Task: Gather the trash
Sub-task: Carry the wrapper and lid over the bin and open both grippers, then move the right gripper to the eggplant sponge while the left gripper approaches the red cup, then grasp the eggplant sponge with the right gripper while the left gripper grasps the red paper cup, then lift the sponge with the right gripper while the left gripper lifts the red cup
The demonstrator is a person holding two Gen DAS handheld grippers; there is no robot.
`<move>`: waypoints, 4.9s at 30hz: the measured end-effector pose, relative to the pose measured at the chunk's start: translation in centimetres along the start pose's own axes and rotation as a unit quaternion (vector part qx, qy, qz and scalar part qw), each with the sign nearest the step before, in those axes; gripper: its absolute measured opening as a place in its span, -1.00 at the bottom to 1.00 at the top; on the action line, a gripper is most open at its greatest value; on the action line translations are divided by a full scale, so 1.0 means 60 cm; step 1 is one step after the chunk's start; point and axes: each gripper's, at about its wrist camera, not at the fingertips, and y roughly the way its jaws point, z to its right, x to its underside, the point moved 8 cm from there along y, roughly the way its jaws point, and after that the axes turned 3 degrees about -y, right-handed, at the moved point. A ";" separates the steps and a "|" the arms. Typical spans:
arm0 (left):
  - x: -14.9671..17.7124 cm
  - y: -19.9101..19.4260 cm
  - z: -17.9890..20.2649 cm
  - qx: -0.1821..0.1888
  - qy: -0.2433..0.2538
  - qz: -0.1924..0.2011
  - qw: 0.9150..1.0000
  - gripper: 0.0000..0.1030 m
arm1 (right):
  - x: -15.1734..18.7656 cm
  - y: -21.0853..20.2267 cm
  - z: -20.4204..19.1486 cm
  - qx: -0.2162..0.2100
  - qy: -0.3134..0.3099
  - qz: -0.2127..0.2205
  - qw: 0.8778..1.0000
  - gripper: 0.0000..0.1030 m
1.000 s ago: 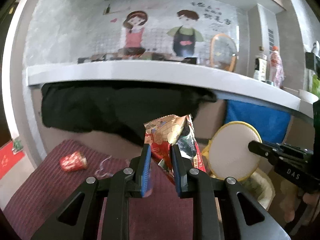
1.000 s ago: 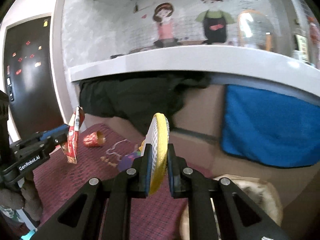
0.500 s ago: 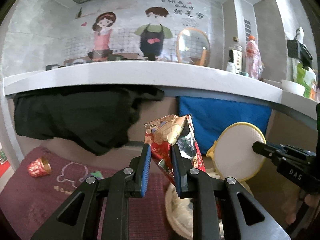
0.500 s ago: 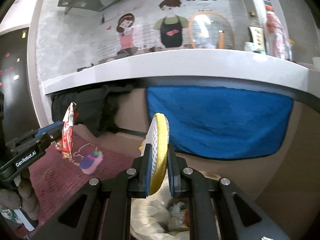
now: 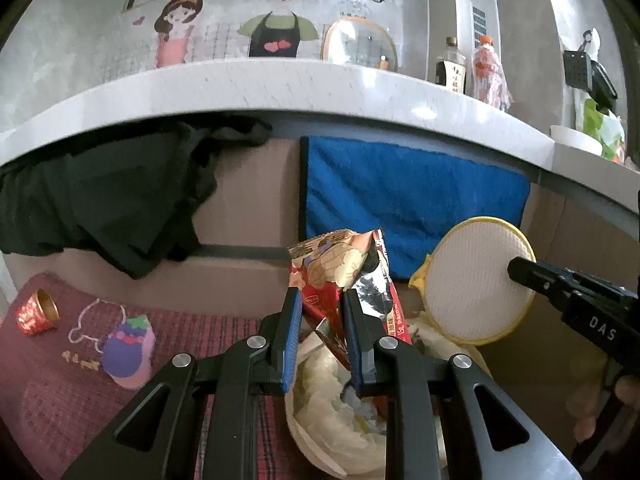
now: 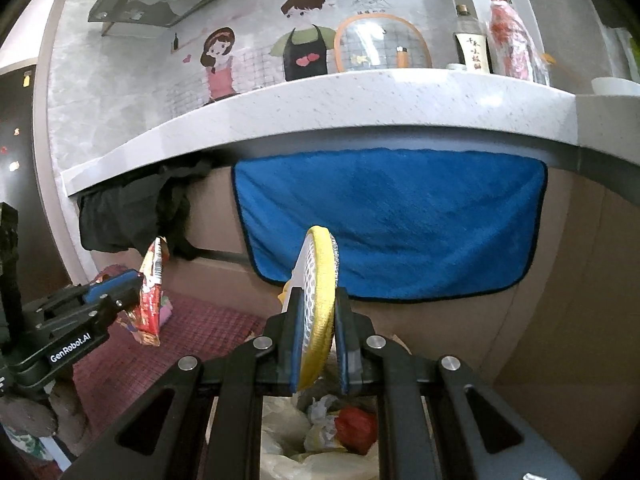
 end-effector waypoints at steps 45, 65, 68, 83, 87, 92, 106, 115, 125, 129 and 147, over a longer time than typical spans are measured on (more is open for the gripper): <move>0.040 0.006 -0.122 0.036 -0.082 -0.051 0.995 0.00 | 0.075 0.036 0.000 -0.003 0.036 -0.062 0.997 -0.36; 0.081 -0.085 -0.708 -0.177 -0.208 -0.031 0.962 0.00 | 0.074 0.188 -0.376 -0.135 -0.029 -0.126 0.982 -0.31; 0.100 -0.092 -0.737 -0.174 -0.219 -0.038 0.959 0.00 | 0.096 0.246 -0.438 -0.166 -0.015 -0.162 0.973 -0.31; 0.093 -0.046 -0.772 -0.163 -0.220 -0.048 0.961 0.01 | 0.150 0.432 -0.521 -0.145 0.007 -0.223 0.964 -0.24; 0.086 -0.028 -0.759 -0.169 -0.219 -0.045 0.960 0.01 | 0.146 0.430 -0.554 -0.131 -0.040 -0.210 0.968 -0.18; 0.095 -0.043 -0.765 -0.180 -0.217 -0.050 0.958 0.01 | 0.141 0.409 -0.595 -0.156 -0.075 -0.203 0.964 -0.18; 0.096 -0.050 -0.781 -0.211 -0.227 -0.058 0.949 0.01 | 0.109 0.356 -0.676 -0.218 -0.108 -0.176 0.954 -0.19; 0.083 0.058 -0.739 -0.309 -0.146 -0.064 0.937 0.01 | 0.109 0.347 -0.538 -0.184 -0.034 -0.174 0.967 -0.20; 0.108 0.070 -0.810 -0.402 -0.152 -0.090 0.899 -0.32 | 0.135 0.326 -0.438 -0.163 -0.011 -0.174 0.971 -0.19; 0.115 0.013 -0.837 -0.387 -0.174 -0.074 0.902 -0.77 | 0.141 0.324 -0.442 -0.174 -0.013 -0.179 0.968 -0.19; 0.203 -0.214 -0.770 -0.203 -0.227 -0.064 0.950 -0.93 | 0.142 0.386 -0.562 -0.185 -0.029 -0.202 0.961 -0.19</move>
